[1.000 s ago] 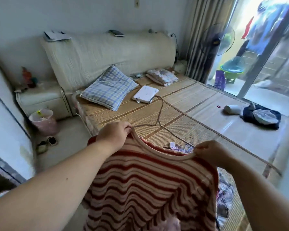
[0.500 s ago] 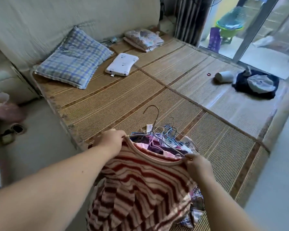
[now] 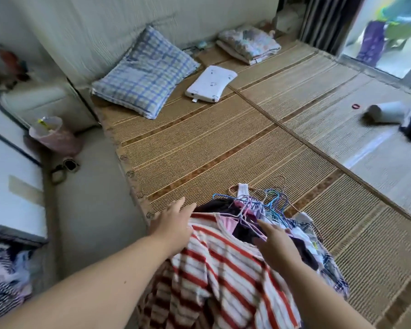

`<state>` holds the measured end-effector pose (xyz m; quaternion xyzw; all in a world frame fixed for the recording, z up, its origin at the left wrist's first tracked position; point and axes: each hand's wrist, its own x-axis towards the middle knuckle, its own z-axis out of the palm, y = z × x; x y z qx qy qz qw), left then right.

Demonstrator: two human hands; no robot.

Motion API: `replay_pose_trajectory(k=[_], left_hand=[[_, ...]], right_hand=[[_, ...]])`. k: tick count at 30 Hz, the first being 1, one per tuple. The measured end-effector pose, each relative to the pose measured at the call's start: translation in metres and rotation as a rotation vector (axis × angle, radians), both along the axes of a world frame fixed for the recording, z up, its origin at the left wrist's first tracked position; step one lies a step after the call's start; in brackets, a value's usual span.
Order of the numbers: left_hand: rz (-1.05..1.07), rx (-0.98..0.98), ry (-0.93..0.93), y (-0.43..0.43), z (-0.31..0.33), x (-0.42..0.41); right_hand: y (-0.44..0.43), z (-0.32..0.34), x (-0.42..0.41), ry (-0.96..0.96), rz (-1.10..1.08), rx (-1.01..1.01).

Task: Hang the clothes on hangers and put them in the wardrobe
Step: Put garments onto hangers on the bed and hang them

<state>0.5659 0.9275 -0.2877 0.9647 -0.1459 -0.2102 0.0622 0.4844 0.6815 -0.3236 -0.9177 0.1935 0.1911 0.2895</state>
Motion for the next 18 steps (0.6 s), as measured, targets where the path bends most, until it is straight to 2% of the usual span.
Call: replay_pose_trajectory(k=[4,10,13,18], left_hand=[[0.007,0.044,-0.081,0.055,0.036,-0.004],[0.105,0.092,-0.354,0.169,0.129,-0.032],[0.136,0.171,-0.474,0.233,0.18,-0.055],[0.32,0.308,-0.66,0.336,0.268,-0.111]], right_hand=[[0.064,0.04,0.038,-0.13,0.283,-0.01],[0.205,0.136,0.083,-0.398,0.683,-0.013],[0.286,0.184,0.083,-0.547,0.869,-0.016],[0.411,0.26,0.069,-0.779,1.099,0.022]])
